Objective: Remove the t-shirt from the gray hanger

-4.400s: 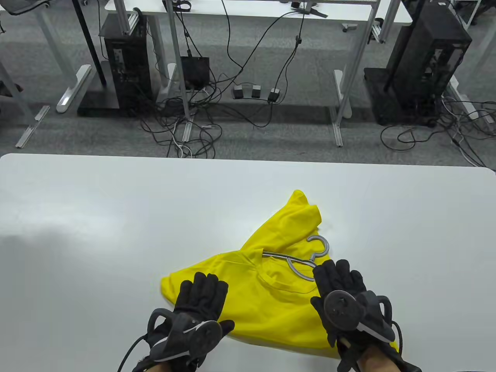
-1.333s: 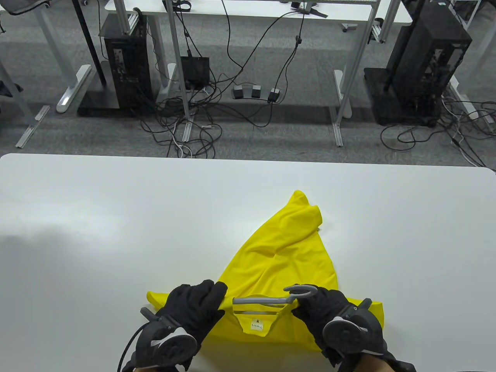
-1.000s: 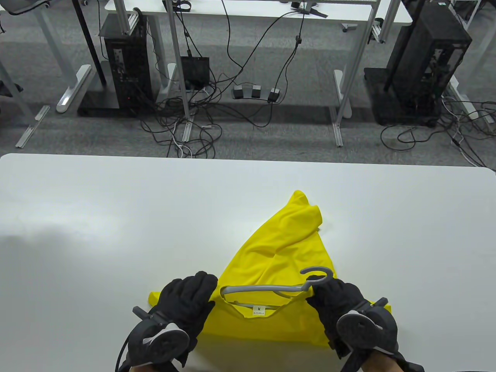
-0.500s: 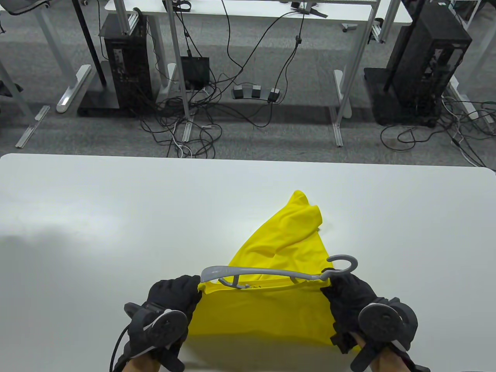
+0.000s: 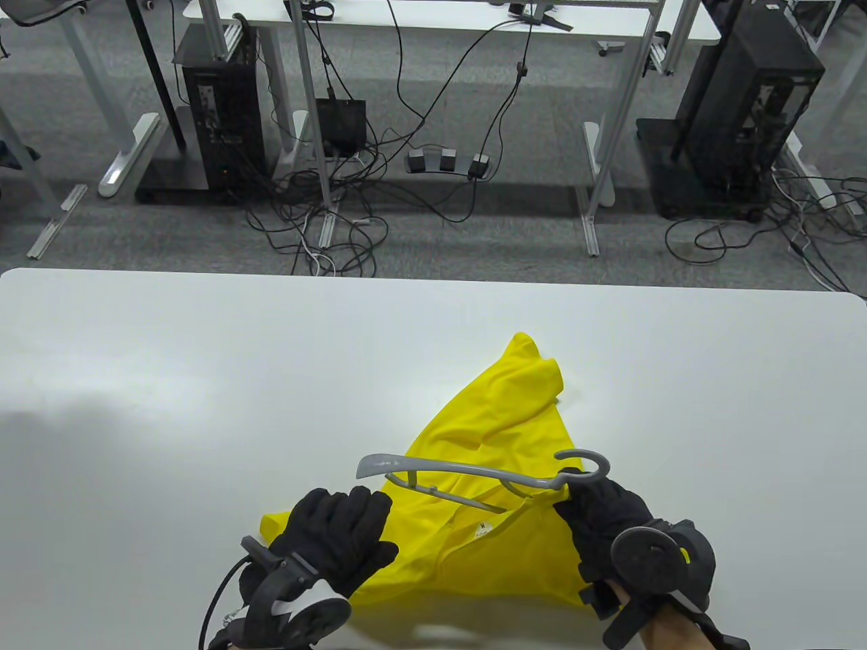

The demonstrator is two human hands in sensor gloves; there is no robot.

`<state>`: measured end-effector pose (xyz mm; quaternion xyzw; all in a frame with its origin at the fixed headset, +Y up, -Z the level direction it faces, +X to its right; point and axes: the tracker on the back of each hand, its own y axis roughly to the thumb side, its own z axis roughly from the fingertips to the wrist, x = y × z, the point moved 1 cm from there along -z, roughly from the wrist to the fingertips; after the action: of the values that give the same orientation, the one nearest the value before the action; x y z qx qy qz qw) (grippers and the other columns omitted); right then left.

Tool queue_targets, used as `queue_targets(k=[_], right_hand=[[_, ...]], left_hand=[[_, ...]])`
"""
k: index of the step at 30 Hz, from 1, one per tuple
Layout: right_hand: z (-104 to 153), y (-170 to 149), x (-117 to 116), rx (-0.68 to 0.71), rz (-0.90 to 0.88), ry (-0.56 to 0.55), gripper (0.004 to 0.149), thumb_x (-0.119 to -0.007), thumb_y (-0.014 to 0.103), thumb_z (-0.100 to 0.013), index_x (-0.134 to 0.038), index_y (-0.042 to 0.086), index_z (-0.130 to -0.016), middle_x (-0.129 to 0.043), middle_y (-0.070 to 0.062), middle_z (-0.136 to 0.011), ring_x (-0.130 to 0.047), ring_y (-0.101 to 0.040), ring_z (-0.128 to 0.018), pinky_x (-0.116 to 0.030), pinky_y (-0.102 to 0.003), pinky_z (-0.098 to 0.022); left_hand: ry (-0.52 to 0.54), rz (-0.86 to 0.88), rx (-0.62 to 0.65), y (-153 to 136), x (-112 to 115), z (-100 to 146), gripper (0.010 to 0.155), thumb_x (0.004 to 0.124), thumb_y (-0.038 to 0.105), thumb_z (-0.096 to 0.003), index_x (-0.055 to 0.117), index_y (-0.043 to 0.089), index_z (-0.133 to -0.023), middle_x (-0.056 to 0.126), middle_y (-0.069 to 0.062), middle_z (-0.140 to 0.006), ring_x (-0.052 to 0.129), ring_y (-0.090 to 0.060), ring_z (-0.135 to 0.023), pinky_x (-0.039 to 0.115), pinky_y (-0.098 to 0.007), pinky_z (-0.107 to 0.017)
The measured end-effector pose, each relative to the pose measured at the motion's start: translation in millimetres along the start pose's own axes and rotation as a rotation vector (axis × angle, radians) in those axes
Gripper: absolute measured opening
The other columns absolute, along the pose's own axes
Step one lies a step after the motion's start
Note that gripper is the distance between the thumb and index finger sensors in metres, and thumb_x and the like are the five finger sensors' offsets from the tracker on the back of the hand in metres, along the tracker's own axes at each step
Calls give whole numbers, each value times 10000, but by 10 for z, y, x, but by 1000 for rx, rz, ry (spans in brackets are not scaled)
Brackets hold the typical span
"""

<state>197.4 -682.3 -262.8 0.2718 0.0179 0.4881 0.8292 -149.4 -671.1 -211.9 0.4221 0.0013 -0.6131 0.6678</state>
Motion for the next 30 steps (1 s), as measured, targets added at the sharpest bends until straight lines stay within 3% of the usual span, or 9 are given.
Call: queue_targets(k=[3,7,10,12,13,16,22,30], right_hand=[[0,114,-82,54,61,53,496,-709,385,-457,-745,148,-891,-886,-131,-765,-944,-262,-469,-778,-526,-385],[10,302,-144,140,95,76,496,-709,387,-457,-746,149,-890,-889,-128,-764,-944,-258,-463,-779,-522,-382],[27,405,-153,182,90,75,497,-706,387,-457,-745,148,-891,-888,-129,-764,-944,-257,-463,-780,-522,-381],[35,450,-143,196,74,67,497,-706,388,-457,-744,148,-891,-889,-129,-764,-944,-258,-462,-780,-523,-381],[39,458,-144,203,75,68,497,-704,393,-456,-747,151,-888,-890,-125,-763,-945,-254,-461,-782,-520,-381],[35,441,-163,211,50,82,510,-673,421,-463,-746,152,-890,-892,-123,-761,-945,-251,-459,-782,-516,-383],[35,337,-105,188,-37,51,529,-617,453,-458,-776,145,-858,-912,-131,-723,-957,-266,-466,-783,-526,-395],[17,-34,38,34,-183,-27,480,-643,428,-469,-792,146,-827,-905,-129,-757,-956,-304,-584,-753,-574,-494]], left_hand=[[7,-30,9,45,-5,-15,735,711,512,-511,449,159,-1100,523,-144,-1087,702,-350,-925,504,-595,-718],[-102,-28,10,103,99,-45,756,707,510,-509,424,158,-1116,508,-165,-1108,679,-378,-971,488,-608,-733],[-180,-11,-5,105,169,-73,694,723,489,-502,553,158,-1089,676,-162,-1048,839,-361,-879,624,-601,-683],[-246,28,-85,67,219,-88,695,745,465,-500,543,174,-1098,762,-175,-990,1002,-311,-685,814,-557,-499],[-263,36,-105,57,229,-86,693,758,453,-498,544,176,-1097,778,-171,-976,1013,-309,-666,832,-542,-467],[-244,11,-96,60,226,-90,591,767,390,-507,661,167,-1044,857,-160,-895,1047,-295,-602,848,-550,-443],[-186,-23,-122,60,188,-86,515,733,362,-505,707,158,-978,858,-143,-876,1028,-296,-621,825,-584,-463],[-104,-26,-230,-142,134,-27,494,705,348,-496,703,170,-957,824,-138,-904,990,-303,-675,779,-613,-519]])
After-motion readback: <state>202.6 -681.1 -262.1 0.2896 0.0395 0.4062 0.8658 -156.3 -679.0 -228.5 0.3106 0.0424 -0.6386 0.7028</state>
